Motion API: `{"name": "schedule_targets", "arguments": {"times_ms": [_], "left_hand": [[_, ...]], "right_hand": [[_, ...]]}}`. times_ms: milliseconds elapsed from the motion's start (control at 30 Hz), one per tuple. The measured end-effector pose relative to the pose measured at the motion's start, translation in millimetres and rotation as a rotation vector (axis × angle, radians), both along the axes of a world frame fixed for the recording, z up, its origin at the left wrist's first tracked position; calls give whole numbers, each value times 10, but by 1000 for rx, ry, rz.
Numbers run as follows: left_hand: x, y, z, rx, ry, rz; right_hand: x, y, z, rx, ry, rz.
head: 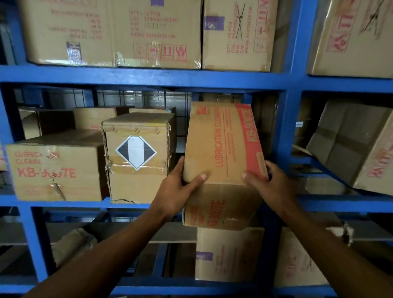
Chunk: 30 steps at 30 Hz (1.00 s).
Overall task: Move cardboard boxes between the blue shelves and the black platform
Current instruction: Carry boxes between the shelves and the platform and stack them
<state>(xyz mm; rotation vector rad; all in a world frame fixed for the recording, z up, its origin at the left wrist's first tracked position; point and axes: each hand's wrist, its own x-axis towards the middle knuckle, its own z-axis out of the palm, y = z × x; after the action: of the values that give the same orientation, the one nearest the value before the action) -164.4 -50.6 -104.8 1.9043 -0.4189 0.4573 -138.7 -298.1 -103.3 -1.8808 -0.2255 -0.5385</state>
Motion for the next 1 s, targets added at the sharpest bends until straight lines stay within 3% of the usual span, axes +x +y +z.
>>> {"name": "schedule_targets", "arguments": {"times_ms": [600,1000], "left_hand": [[94,-5,-84,-86,58,-144],[-591,-61,-239,-44,96,-69]], "right_hand": [[-180,53,-86,211,98,241],[-790,19,-165,212,75,279]]}}
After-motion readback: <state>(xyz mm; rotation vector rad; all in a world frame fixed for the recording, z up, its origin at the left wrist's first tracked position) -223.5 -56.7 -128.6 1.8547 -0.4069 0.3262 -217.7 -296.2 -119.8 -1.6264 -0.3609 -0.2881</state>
